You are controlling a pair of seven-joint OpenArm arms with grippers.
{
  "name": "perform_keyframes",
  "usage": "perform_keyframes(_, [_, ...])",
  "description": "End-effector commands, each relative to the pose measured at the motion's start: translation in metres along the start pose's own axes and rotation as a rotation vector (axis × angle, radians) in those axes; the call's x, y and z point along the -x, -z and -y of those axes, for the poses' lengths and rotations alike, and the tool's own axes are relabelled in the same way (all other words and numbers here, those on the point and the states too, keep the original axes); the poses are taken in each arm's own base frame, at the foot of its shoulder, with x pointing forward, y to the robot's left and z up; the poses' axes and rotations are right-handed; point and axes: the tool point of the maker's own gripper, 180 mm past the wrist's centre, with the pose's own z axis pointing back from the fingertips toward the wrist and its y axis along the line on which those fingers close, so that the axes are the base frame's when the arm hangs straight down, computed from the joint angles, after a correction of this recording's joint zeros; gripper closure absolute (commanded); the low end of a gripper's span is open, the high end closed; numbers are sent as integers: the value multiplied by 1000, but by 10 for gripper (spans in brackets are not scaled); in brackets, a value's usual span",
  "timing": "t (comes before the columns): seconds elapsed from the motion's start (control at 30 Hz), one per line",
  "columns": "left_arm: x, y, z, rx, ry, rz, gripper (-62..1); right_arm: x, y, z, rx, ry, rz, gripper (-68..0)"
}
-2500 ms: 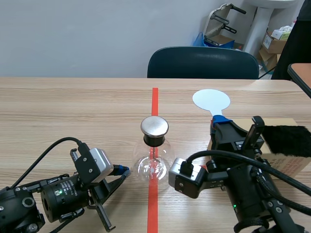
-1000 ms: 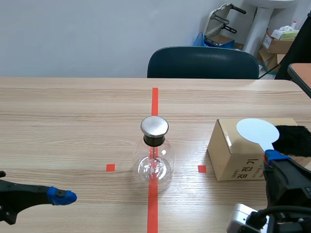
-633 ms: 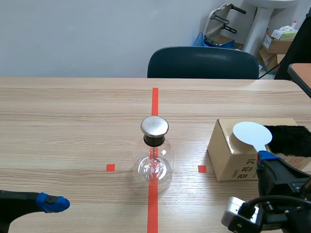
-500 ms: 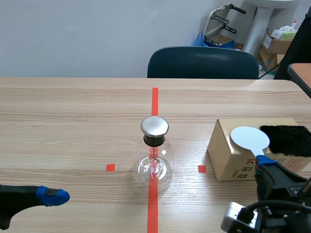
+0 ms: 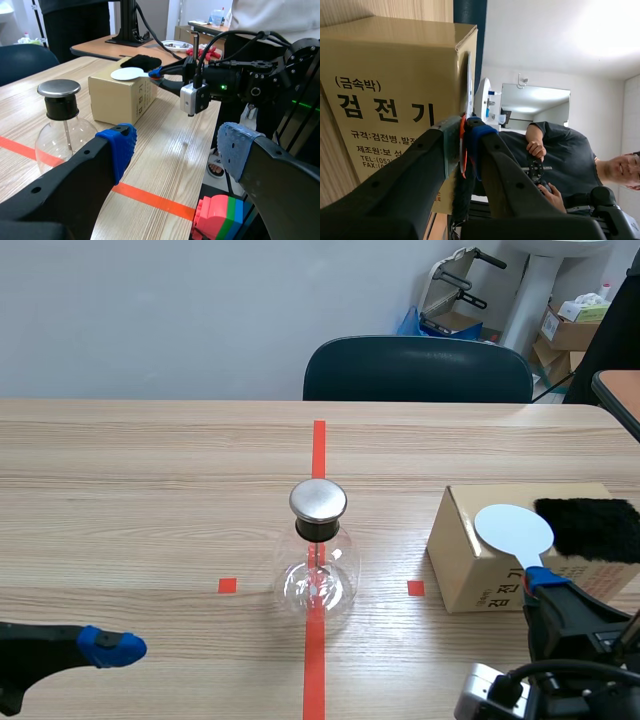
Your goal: Do the electroscope experiment
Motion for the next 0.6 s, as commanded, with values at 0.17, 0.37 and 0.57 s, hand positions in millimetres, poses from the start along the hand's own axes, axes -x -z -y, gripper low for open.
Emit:
perform_keyframes(0.17, [-8,5,0,-3,3,35,-377,4,0,4,16,-8,-5,-133])
perform_keyframes(0.37, [-4,5,0,-3,3,12,-377,4,0,4,16,-8,-4,-448])
perform_keyframes(0.57, [-2,5,0,-3,3,5,-375,4,0,4,17,-9,-3,-679])
